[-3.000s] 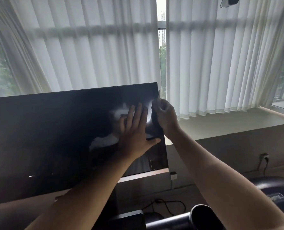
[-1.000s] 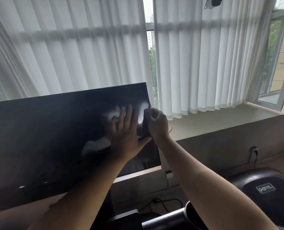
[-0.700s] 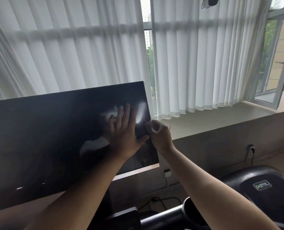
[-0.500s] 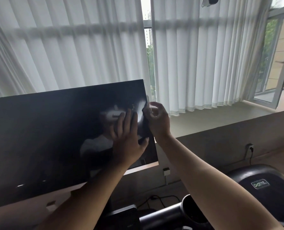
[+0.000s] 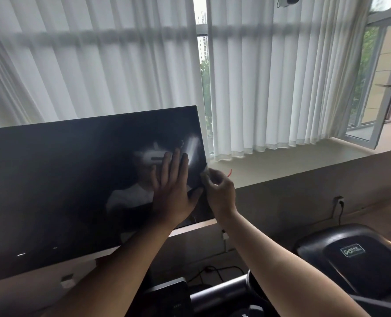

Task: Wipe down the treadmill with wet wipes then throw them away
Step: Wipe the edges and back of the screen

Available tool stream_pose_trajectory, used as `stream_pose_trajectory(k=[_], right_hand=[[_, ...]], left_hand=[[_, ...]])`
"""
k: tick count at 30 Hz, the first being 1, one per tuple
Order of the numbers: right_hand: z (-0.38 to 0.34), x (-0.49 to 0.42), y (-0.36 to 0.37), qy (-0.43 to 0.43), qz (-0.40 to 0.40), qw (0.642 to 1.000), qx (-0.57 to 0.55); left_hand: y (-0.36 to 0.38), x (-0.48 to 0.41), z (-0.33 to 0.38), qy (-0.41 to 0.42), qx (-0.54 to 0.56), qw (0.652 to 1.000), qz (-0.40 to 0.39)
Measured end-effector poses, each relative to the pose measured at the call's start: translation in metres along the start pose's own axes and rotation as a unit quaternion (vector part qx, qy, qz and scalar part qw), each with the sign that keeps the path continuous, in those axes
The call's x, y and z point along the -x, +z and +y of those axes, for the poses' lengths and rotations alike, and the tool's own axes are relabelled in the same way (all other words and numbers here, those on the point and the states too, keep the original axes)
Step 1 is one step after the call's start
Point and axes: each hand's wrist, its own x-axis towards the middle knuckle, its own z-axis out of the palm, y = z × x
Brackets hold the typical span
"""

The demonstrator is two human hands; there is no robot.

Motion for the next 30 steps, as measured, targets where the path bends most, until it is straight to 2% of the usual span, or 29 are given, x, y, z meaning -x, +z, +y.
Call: stream_pose_trajectory(k=[4, 8, 20, 27, 30], right_hand=[[-0.032, -0.020, 0.010, -0.009, 0.034, 0.999, 0.007], [-0.048, -0.025, 0.019, -0.008, 0.063, 0.998, 0.016], [0.020, 0.040, -0.007, 0.011, 0.066, 0.997, 0.037], [-0.002, 0.020, -0.005, -0.005, 0.049, 0.998, 0.046], [-0.016, 0.009, 0.001, -0.018, 0.033, 0.999, 0.037]], left_hand=[[-0.004, 0.007, 0.005, -0.019, -0.024, 1.000, 0.008], [-0.005, 0.015, 0.001, -0.006, 0.000, 1.000, 0.003], [0.002, 0.019, -0.005, 0.009, 0.010, 1.000, -0.019], [-0.001, 0.029, -0.001, -0.001, 0.004, 1.000, -0.028], [0.001, 0.048, 0.001, 0.021, 0.009, 0.999, -0.045]])
